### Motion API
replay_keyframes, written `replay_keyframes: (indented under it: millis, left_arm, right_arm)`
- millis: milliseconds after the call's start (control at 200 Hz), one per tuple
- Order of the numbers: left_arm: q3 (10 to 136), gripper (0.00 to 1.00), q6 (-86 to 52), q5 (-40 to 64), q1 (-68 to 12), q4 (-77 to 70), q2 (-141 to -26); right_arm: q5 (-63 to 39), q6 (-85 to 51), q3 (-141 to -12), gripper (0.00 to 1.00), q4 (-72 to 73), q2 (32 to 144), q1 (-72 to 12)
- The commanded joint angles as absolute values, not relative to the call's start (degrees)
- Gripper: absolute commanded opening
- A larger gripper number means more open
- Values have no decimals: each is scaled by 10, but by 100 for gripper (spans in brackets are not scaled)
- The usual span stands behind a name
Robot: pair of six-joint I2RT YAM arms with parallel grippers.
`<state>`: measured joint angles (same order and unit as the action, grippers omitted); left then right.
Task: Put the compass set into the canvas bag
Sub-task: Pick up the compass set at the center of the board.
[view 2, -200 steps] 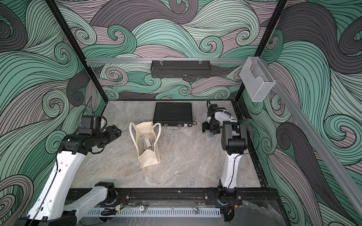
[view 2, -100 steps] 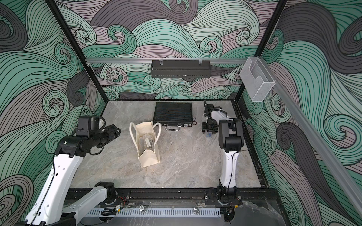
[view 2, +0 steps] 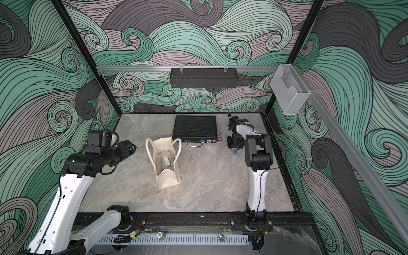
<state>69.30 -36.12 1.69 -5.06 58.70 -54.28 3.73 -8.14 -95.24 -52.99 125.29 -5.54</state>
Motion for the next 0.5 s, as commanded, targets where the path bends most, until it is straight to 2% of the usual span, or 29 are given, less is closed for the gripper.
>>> replay_keyframes:
  millis: [0,245,495]
  left_arm:
    - [704,73,-358,11,-53,585,-546]
    - [689,73,-354,14,-53,575,-533]
    - [683,74,-337,14,-53,565,-527]
  right_arm:
    - [59,-89,-948,43,-528,1261,-58]
    - [55,-96,-942,42,-534,1226,-61]
    - [36,-112,-929,42,-557,1108,-74]
